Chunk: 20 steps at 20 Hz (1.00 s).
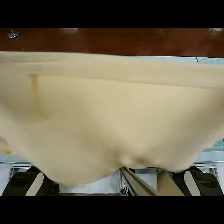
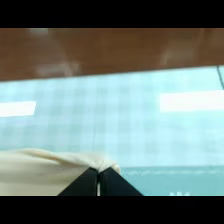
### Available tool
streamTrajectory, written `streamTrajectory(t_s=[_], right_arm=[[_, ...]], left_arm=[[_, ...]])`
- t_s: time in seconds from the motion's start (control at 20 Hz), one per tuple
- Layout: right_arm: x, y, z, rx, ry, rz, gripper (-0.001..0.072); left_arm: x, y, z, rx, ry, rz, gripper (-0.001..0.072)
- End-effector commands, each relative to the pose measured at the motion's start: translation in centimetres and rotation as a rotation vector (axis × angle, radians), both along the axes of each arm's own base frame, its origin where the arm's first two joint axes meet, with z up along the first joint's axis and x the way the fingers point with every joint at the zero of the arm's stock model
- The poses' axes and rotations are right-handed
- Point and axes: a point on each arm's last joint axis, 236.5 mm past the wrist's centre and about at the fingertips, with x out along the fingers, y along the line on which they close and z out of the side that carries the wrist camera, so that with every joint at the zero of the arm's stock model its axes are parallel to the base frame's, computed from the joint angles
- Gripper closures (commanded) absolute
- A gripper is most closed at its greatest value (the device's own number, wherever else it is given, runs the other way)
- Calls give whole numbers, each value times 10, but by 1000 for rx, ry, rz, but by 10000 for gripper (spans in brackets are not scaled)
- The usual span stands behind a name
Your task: Fold the shirts.
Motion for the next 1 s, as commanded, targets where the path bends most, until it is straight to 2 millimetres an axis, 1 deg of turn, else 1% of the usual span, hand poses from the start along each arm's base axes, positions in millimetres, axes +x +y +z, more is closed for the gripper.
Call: streamTrajectory(t_s=[0.0, 0.1, 0.15, 0.25, 0.3, 0.45, 0.6, 0.7, 0.75, 0.8, 0.85, 0.9, 0.95], right_arm=[[53, -7, -69, 49, 153, 11, 691], [94, -9, -109, 86, 237, 31, 691], [116, -9, -127, 111, 272, 45, 691], [162, 0, -148, 181, 289, 100, 692], [187, 2, -162, 223, 295, 109, 691], [253, 5, -215, 366, 331, 100, 691], [308, -7, -267, 437, 367, 48, 692], [336, -8, -291, 477, 401, 42, 691], [346, -6, -299, 504, 418, 50, 691], [352, -1, -306, 535, 441, 64, 691], [353, 4, -312, 556, 470, 83, 691], [351, 7, -317, 560, 496, 94, 691], [348, 9, -319, 563, 514, 102, 691]], left_arm=[[77, 2, -83, -48, 140, 19, 693], [119, 0, -126, -122, 183, 43, 693], [137, -2, -142, -161, 197, 52, 693], [175, -9, -171, -241, 219, 55, 693], [193, -12, -185, -281, 225, 55, 693], [235, -17, -227, -381, 235, 78, 693], [269, -16, -264, -478, 225, 124, 693], [283, -16, -289, -545, 239, 156, 693], [284, -20, -305, -576, 278, 164, 693], [280, -27, -325, -596, 351, 161, 692], [273, -34, -341, -605, 418, 155, 693], [266, -39, -351, -613, 468, 148, 693], [262, -41, -353, -614, 494, 142, 693]])
